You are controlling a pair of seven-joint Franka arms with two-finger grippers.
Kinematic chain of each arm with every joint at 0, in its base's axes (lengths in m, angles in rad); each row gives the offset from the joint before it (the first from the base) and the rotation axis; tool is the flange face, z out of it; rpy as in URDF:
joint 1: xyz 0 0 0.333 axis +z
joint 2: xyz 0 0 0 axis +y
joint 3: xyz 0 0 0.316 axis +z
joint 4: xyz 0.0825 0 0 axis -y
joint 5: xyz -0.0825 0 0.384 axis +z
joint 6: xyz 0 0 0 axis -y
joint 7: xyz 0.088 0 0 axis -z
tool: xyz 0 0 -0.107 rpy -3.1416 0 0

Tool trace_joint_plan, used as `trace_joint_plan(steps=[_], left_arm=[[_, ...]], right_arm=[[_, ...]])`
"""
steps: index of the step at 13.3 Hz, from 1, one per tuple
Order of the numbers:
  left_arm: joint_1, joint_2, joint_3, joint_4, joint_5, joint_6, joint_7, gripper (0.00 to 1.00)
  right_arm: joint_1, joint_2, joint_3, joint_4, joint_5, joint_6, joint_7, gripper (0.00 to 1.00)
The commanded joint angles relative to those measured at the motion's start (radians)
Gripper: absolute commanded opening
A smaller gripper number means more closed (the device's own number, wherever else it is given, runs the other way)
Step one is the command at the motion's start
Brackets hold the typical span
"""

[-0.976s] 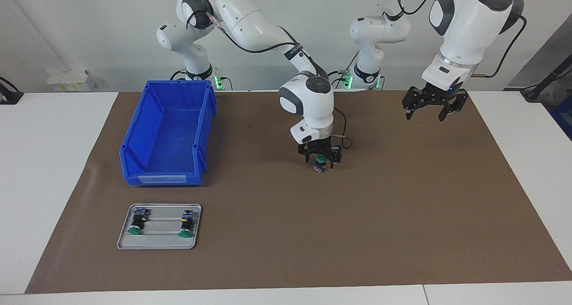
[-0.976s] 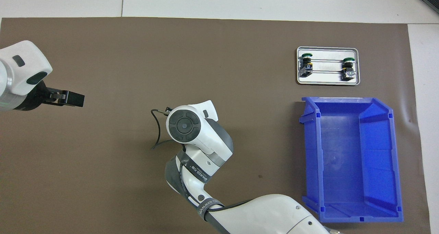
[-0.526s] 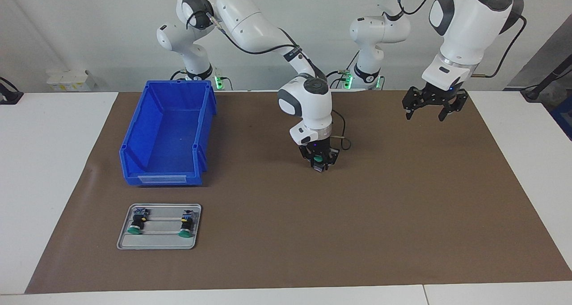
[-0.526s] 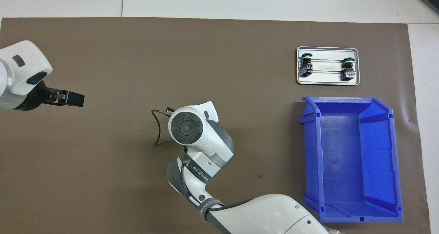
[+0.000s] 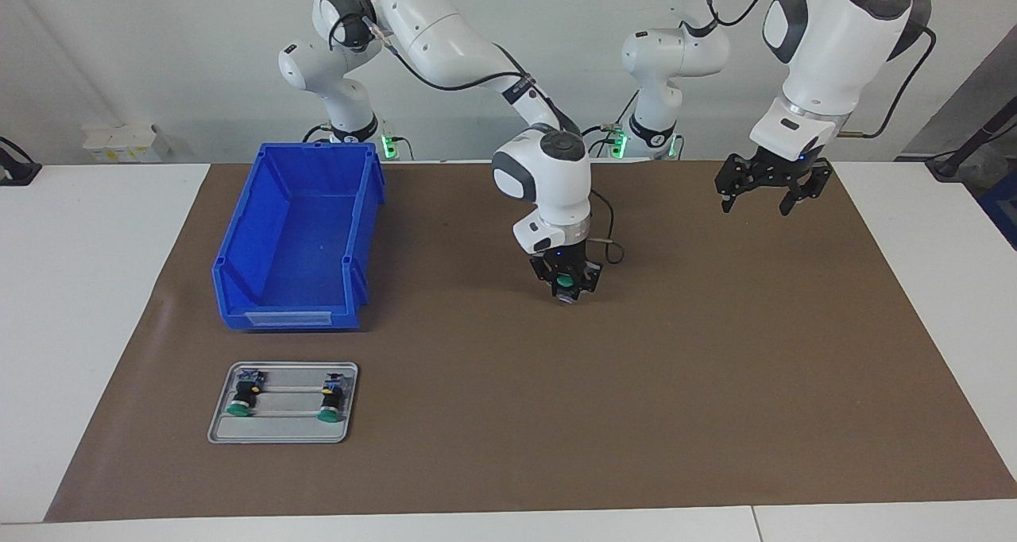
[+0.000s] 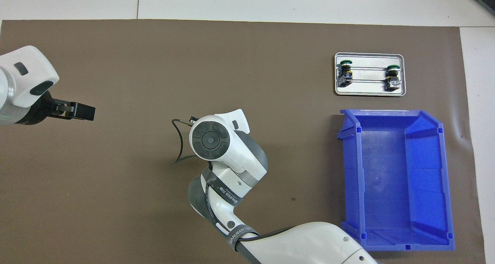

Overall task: Place and press button with both arms
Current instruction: 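Carry the green button with the right gripper over the blue bin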

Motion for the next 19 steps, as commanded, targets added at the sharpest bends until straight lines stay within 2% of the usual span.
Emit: trace_joint_plan(steps=[1, 5, 10, 13, 15, 19], left_arm=[[0.011, -0.029, -0.005, -0.033, 0.015, 0.015, 0.010, 1.00], [0.011, -0.029, -0.005, -0.033, 0.015, 0.015, 0.010, 1.00], [0.011, -0.029, -0.005, -0.033, 0.015, 0.015, 0.010, 1.00], [0.011, -0.029, -0.005, -0.033, 0.015, 0.015, 0.010, 1.00], [0.011, -0.029, -0.005, -0.033, 0.015, 0.015, 0.010, 1.00], [0.011, -0.029, -0.005, -0.033, 0.015, 0.015, 0.010, 1.00]], right_arm=[[-0.061, -0.148, 0.006, -0.034, -0.068, -0.110, -0.033, 0.00], [-0.221, -0.300, 0.009, -0.034, -0.096, -0.258, -0.240, 0.00], [-0.434, -0.410, 0.012, -0.097, -0.078, -0.285, -0.543, 0.00], [-0.549, -0.502, 0.010, -0.220, -0.010, -0.283, -0.735, 0.00], [-0.614, -0.565, 0.010, -0.336, 0.028, -0.238, -0.832, 0.00], [-0.666, -0.720, 0.010, -0.693, 0.083, 0.027, -0.913, 0.00]])
